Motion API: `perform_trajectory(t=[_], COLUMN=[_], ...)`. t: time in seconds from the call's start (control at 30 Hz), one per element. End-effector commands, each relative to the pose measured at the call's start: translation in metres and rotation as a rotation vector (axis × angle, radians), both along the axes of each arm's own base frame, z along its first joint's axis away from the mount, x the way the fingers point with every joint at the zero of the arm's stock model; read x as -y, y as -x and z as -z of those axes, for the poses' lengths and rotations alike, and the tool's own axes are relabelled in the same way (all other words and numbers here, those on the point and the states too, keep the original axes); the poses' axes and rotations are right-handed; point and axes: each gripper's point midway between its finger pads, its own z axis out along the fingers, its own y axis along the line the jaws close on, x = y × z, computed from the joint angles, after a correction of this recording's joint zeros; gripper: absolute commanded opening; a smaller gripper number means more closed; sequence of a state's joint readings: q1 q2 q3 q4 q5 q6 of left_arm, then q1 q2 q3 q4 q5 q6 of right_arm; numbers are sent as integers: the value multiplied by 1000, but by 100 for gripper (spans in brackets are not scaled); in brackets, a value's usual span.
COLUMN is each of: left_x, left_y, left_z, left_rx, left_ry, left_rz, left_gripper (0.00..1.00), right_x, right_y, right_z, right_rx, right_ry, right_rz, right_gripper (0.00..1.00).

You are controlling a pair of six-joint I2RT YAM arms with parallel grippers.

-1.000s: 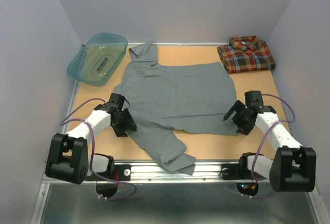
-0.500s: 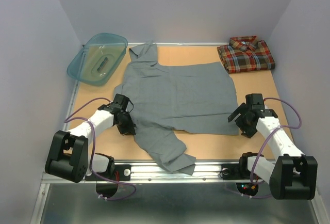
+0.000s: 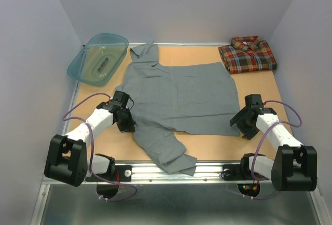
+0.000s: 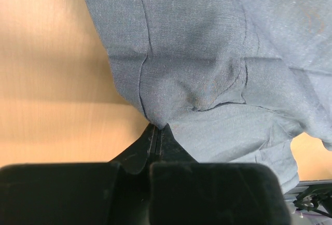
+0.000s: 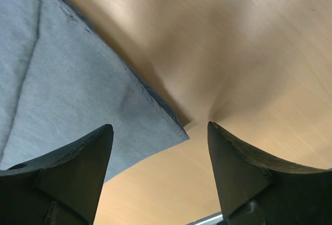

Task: Fold and stack the long sleeve shirts
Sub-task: Fold the shirt

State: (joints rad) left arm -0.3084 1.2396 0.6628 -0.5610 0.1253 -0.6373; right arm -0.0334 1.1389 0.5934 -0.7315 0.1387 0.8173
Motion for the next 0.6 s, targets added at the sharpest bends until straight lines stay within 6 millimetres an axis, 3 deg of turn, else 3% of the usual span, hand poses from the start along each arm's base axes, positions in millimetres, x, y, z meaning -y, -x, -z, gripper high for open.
perform_trajectory(t=[0.0,0.23,0.33,0.4,0.57], left_x=[-3,-2,-2,-1,0], left_y=[-5,-2,-1,-1,2], left_z=[-16,-25,-29,-33,-40], left_rx=[36,34,40,46,46], left_ry=[-23,-22,-15,-8,-1], left_rz=[35,58,62,62,73], left_gripper=[0,0,0,0,0], right_x=[-1,-8,-9,-9,-5], right_y=[4,5,6,5,-3], right_z=[6,14,16,15,1], right_rx=[-6,-25,-23,-16,40], right_ry=[-11,-40,-44,-46,-19], right_rz=[24,15,14,11,-7], right_gripper=[75,72,65,55,17])
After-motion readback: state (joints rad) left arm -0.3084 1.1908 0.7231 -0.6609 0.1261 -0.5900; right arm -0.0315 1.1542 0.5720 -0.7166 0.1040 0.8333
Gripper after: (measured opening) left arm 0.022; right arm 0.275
